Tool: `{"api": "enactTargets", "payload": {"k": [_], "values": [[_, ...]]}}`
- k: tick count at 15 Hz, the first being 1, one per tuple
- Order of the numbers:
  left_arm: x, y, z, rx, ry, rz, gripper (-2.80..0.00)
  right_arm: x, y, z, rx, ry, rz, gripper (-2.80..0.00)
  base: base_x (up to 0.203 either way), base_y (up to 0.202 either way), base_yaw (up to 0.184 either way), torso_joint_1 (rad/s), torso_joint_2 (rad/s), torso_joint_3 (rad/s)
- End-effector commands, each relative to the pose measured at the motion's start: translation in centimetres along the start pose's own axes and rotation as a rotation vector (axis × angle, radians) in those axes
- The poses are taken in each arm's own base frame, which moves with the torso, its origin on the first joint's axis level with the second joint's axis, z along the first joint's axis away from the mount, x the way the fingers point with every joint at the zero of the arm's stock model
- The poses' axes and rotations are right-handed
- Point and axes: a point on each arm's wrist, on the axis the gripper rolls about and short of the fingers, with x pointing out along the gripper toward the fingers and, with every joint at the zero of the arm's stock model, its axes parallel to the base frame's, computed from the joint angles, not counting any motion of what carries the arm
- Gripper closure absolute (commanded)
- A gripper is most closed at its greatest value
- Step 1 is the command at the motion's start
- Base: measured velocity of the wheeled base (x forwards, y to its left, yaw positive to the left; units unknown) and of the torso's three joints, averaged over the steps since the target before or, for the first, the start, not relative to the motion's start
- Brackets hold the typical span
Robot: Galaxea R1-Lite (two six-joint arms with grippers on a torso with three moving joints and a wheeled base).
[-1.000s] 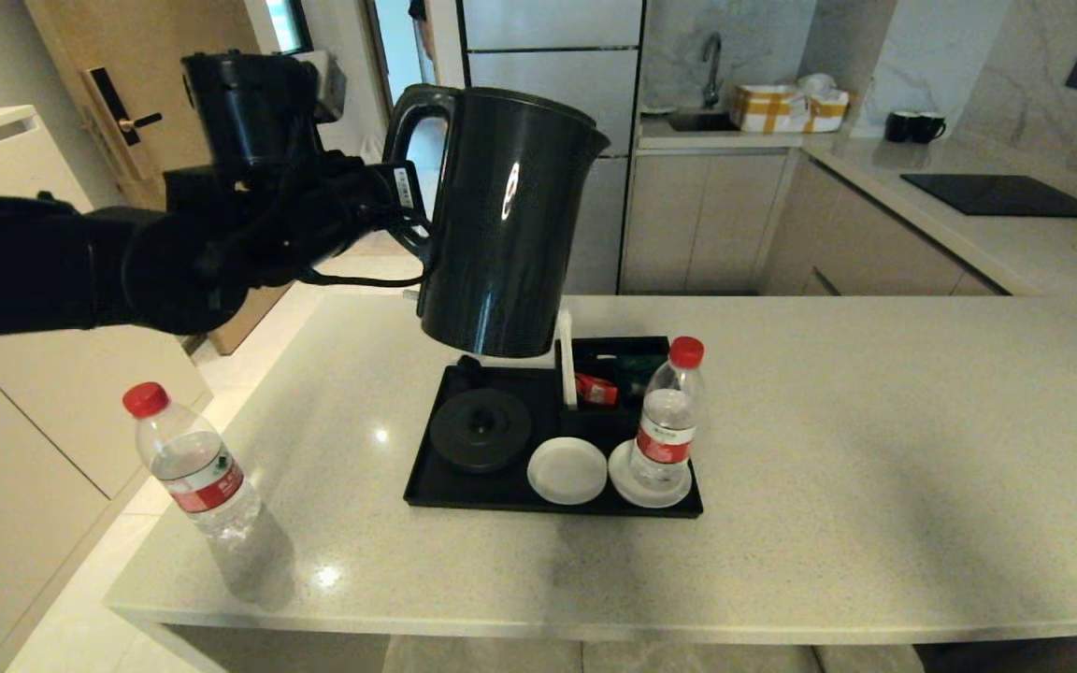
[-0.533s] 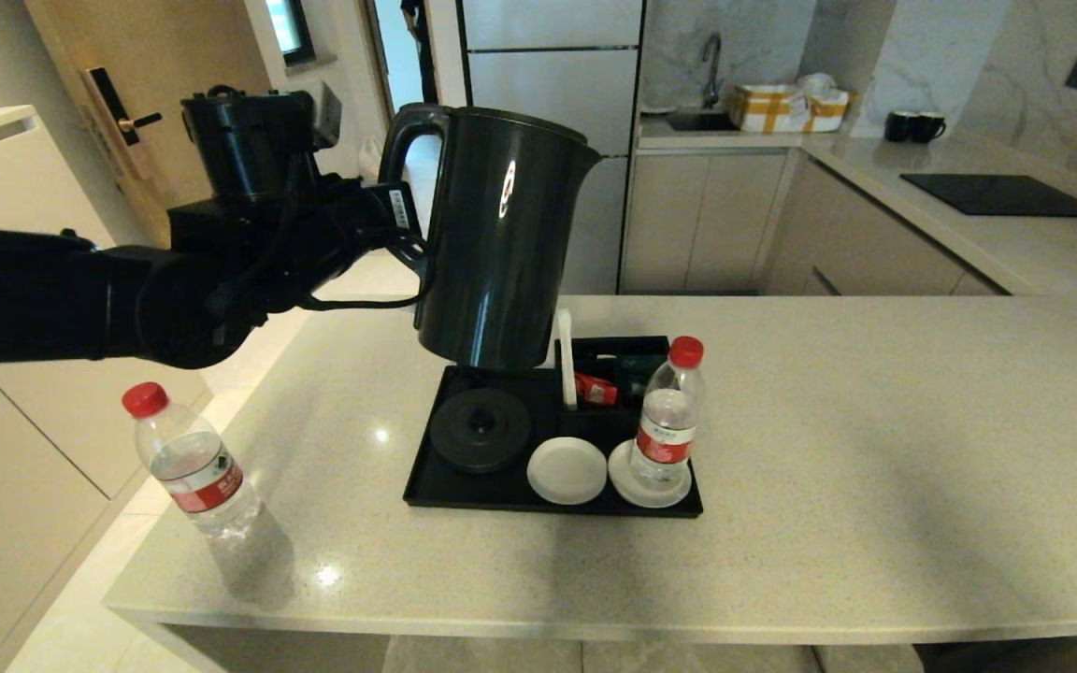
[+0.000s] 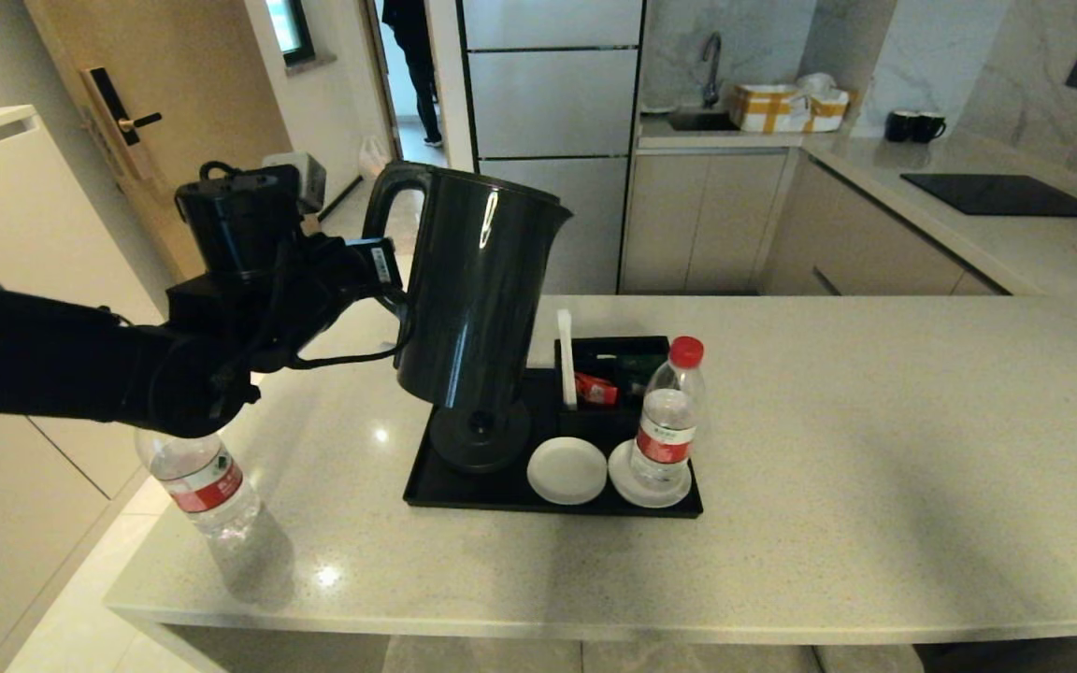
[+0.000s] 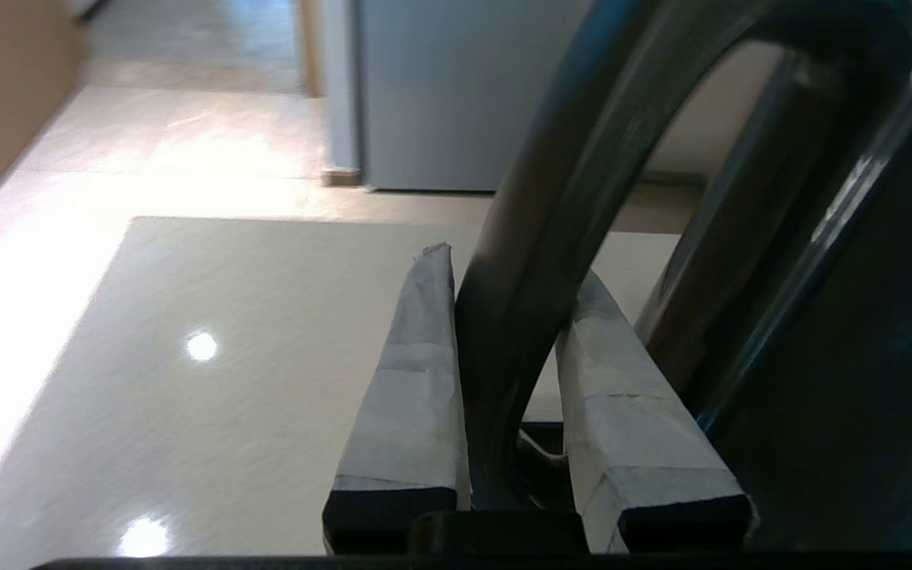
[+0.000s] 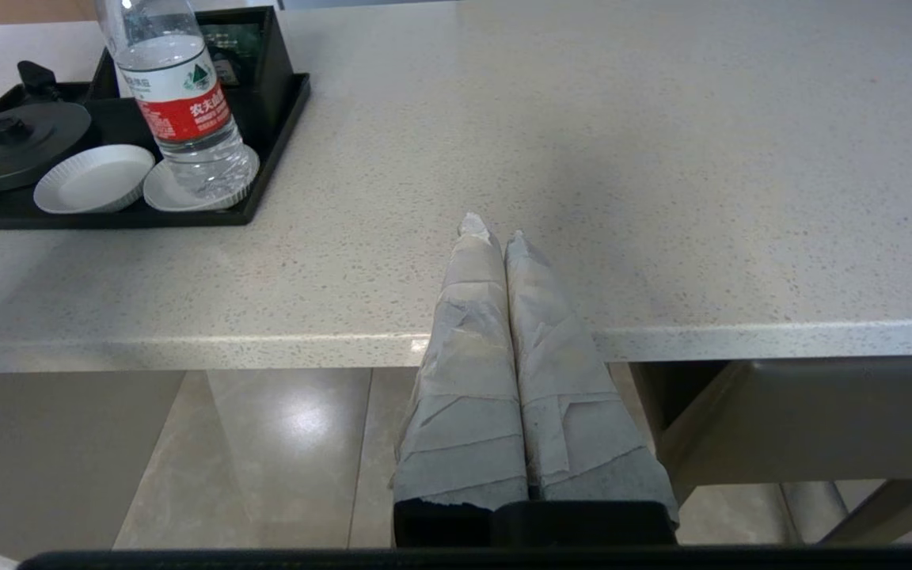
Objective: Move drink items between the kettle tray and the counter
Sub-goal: Return the kettle to its original position
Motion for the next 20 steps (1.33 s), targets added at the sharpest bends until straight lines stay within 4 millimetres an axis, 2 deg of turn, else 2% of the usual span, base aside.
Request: {"api": "enactTargets", "payload": {"k": [1,4,11,20], "values": [[0.2,0.6,-2.0,0.006,0.025,0.008,0.00,0.0,0.0,0.0,0.000,-0.001,0.000,0.00,0.000,0.000,0.000,0.000,0.00,0.000],[0.3,0.8,-2.5,0.007,0.022,0.002,0.00,0.0,0.0,0.0,0.000,-0.001,0.000,0.00,0.000,0.000,0.000,0.000,0.00,0.000],[0.9,0.4,-6.2,0.009,0.044,-0.029,0.00,0.0,0.0,0.0,0.000,-0.001,0.000,0.00,0.000,0.000,0.000,0.000,0.00,0.000],[2.4,-0.4,-8.3,0.011,0.075,-0.040,0.00,0.0,0.0,0.0,0.000,-0.001,0.000,0.00,0.000,0.000,0.000,0.000,0.00,0.000]]}}
